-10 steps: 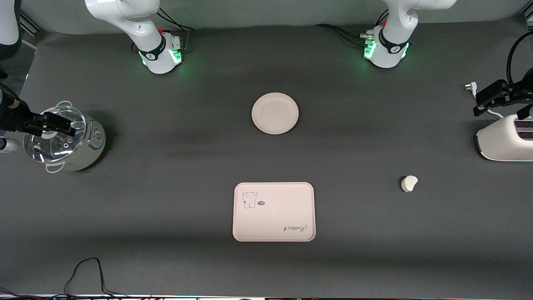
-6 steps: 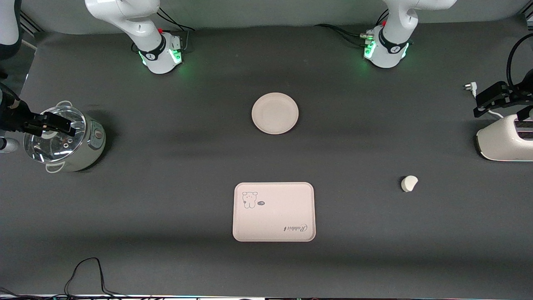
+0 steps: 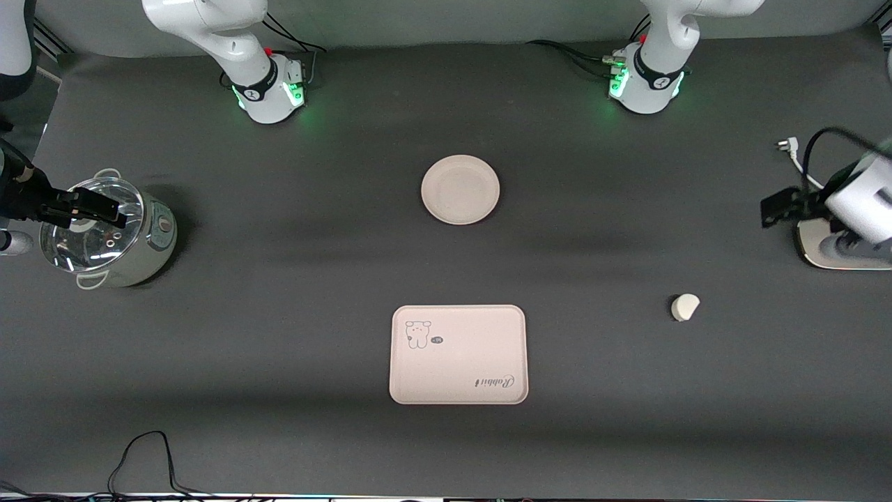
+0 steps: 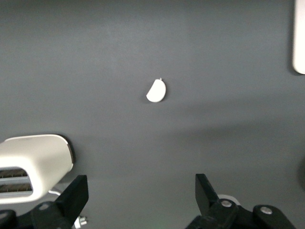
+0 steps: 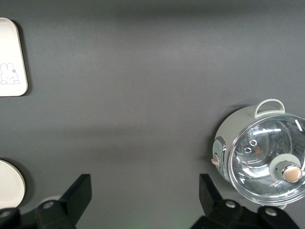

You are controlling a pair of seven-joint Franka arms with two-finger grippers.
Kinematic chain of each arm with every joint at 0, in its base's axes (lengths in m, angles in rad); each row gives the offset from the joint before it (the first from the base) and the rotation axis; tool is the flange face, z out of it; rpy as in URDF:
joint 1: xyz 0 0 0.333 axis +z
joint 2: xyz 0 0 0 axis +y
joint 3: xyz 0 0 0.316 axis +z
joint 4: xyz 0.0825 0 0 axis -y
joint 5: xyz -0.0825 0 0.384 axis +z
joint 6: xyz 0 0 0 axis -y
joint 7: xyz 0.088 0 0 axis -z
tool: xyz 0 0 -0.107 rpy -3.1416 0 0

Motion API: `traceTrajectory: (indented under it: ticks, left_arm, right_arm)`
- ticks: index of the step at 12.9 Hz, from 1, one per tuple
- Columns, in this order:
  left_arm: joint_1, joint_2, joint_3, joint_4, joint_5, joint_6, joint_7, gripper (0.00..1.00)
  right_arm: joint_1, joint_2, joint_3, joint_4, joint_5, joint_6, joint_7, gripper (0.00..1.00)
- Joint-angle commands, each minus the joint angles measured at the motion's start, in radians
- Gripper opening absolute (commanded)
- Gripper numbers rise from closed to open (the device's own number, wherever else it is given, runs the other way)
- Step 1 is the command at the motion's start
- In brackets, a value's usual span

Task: Place bun in plate and plate on tray
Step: 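Move the left gripper from rest toward the white bun, then lower the left gripper onto the white bun and close it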

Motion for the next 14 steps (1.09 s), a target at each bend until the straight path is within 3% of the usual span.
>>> traceTrajectory:
  ticks: [1,3,5,7,9,12,14]
  left_arm:
    - [-0.007,0.102,-0.001,-0.040,0.041,0.141,-0.010,1.00]
    - [-0.004,0.187,-0.001,-0.074,0.027,0.251,-0.012,1.00]
    - [-0.001,0.210,-0.001,-0.239,0.027,0.543,-0.015,1.00]
    - [0.003,0.280,-0.001,-0.318,0.027,0.736,-0.018,1.00]
    - [0.005,0.334,-0.001,-0.327,0.019,0.770,-0.013,1.00]
    - [0.005,0.344,-0.001,-0.444,-0.008,0.903,-0.010,1.00]
    - [0.006,0.370,-0.004,-0.447,-0.040,0.908,-0.010,1.00]
  right_arm:
    - [0.000,-0.021,0.000,-0.020,-0.022,0.008,-0.013,1.00]
    - [0.000,-0.021,0.000,-0.020,-0.022,0.008,-0.015,1.00]
    - [0.000,-0.023,0.000,-0.020,-0.022,0.008,-0.015,1.00]
    - [0.000,-0.023,0.000,-0.020,-0.022,0.008,-0.015,1.00]
    - [0.000,-0.024,0.000,-0.022,-0.022,0.008,-0.018,1.00]
    - [-0.001,-0.024,-0.001,-0.022,-0.022,0.008,-0.042,1.00]
    - [-0.001,-0.029,-0.001,-0.022,-0.022,0.008,-0.042,1.00]
